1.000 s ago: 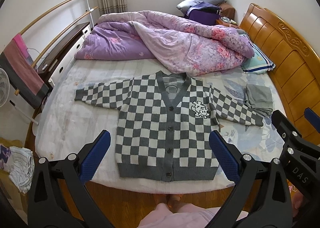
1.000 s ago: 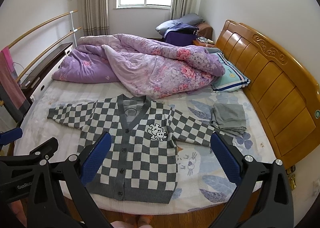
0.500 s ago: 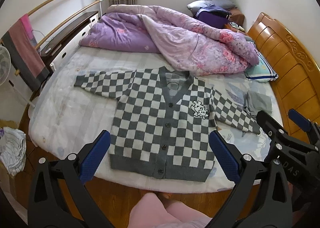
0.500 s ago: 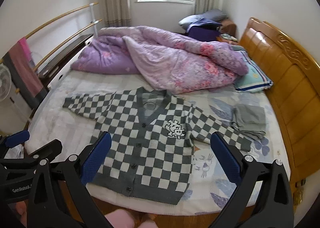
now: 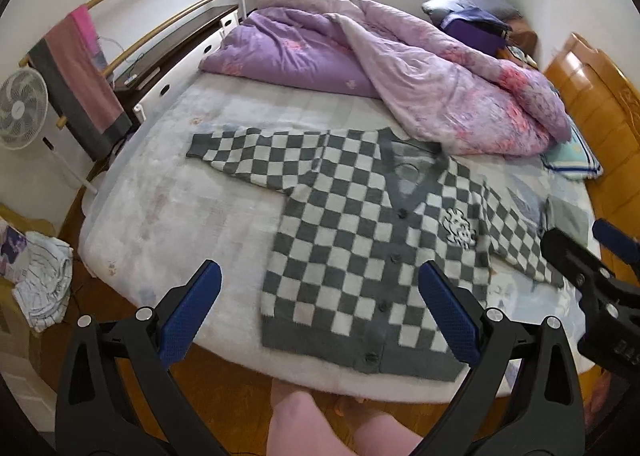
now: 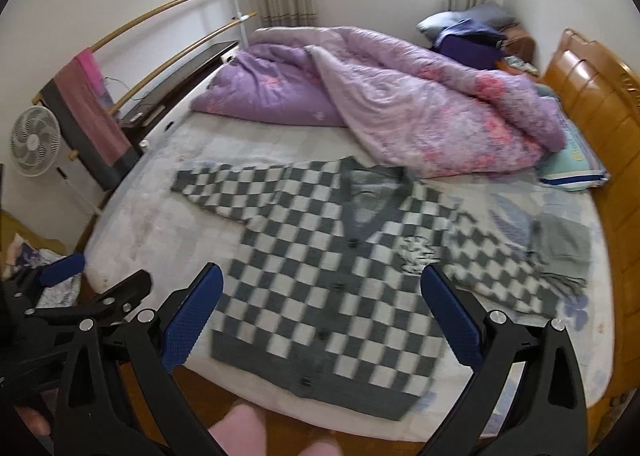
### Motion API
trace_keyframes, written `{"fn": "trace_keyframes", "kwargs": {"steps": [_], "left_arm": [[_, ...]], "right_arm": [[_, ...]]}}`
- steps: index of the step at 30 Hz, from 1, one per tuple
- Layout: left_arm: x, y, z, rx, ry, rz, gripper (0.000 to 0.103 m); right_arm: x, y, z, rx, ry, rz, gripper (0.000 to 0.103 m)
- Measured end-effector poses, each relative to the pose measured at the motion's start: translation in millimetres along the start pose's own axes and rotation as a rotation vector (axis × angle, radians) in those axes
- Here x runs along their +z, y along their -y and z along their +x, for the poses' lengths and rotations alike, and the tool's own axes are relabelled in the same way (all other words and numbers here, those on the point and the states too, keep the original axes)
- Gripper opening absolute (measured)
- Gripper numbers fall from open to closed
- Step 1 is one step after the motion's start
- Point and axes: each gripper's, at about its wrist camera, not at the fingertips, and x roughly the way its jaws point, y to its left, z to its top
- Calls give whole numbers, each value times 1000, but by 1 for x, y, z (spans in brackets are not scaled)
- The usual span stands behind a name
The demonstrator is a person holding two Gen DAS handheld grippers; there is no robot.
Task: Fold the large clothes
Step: 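Move the left tool to the cardigan sleeve cuff and close on it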
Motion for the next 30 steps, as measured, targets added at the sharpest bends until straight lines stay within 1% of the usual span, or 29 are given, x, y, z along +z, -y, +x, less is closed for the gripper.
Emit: {"fn": "trace_keyframes", "kwargs": {"steps": [2,4,5,6,8,10,11,12,13,15,16,19,20,22,24,25,26,28,30], "left_arm": [[13,-22,17,-72,0,-35,98],[25,-47,35,-118,3,-92,98],[30,-57,43,-125,8,-108,98],[37,-71,54,-125,16,-121,98],[52,-93,79,-104,18,-109,98],[71,-115,110,-66,-6,-73,98],[78,-126,123,-62,-13,-65,98],[86,-139,138,-68,-19,-64,98],[97,-154,157,-97,-27,-73,98],[113,-178,189,-158,-44,-87,98],[123,-189,210,-171,-60,-86,98],[141,-213,259,-153,-83,-70,98],[148,-224,283,-141,-93,-62,98],[155,-239,316,-127,-116,-72,97],[160,-258,349,-129,-153,-103,91],[160,-266,364,-132,-170,-121,74],[161,-276,382,-134,-200,-146,68],[159,-294,414,-131,-252,-202,68],[158,-309,435,-134,-247,-237,67]], "right_arm": [[13,-14,23,-2,-8,-4,96],[26,-28,45,-12,-18,0,95],[32,-34,55,-15,-19,7,95],[38,-39,64,-22,-20,14,95],[54,-54,93,-41,-37,36,95],[66,-67,123,-54,-60,61,95],[70,-72,137,-57,-71,66,94],[76,-81,156,-63,-87,58,92],[80,-87,169,-78,-98,46,88],[89,-104,207,-140,-126,12,87],[92,-111,228,-152,-140,3,87],[99,-124,276,-170,-182,-5,87],[101,-127,288,-180,-187,-8,87],[104,-132,318,-198,-194,-12,87],[106,-136,345,-211,-206,-8,87],[107,-136,360,-220,-215,-3,87],[108,-136,369,-222,-222,3,87],[109,-137,394,-222,-236,20,87],[109,-138,413,-230,-247,25,87]]}}
